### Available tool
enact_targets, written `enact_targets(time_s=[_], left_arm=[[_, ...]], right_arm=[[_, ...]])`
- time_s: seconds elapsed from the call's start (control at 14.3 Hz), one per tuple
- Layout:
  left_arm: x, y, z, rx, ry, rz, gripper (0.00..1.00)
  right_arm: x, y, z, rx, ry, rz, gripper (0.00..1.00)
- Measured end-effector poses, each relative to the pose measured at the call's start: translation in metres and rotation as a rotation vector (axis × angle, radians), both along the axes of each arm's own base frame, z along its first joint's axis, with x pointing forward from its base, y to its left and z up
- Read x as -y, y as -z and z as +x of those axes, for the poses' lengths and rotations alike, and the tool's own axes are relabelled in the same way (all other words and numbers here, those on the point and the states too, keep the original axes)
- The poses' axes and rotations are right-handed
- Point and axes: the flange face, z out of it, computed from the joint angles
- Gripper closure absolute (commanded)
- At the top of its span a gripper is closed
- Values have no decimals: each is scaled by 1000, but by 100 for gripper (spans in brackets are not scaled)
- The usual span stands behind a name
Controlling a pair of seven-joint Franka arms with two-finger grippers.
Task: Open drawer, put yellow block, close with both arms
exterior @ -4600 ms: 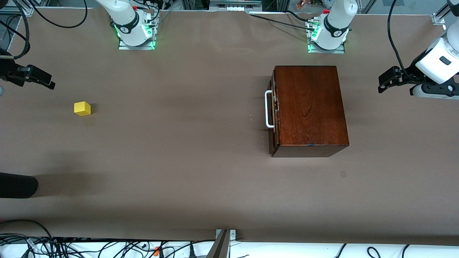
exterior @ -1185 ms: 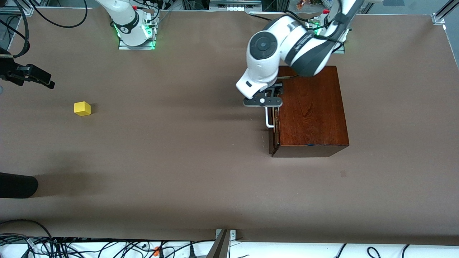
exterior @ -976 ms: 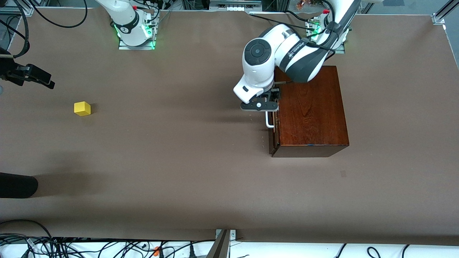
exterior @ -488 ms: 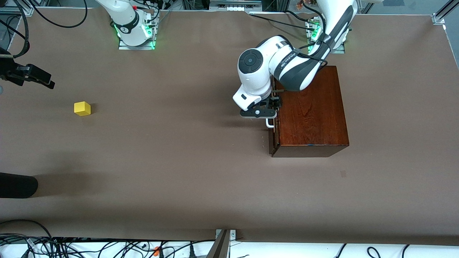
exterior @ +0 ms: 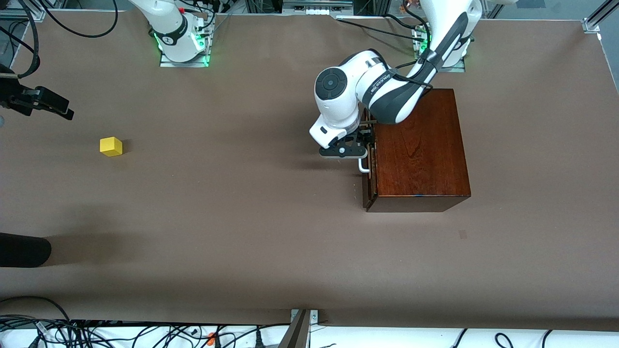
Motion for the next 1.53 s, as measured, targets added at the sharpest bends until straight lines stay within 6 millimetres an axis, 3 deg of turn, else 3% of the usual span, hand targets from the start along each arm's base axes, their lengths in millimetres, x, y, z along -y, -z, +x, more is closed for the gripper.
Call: enact_targets(time_s=[0.98, 1.32, 1.53], left_arm=[[10, 31, 0, 2, -35, -30, 0], [29, 30, -5, 46, -24, -94, 0], [53, 24, -7, 76, -35, -142, 0]], right_arm=[[1, 0, 0, 0, 1, 0, 0], [1, 0, 0, 0, 1, 0, 0], [1, 0, 0, 0, 1, 0, 0]])
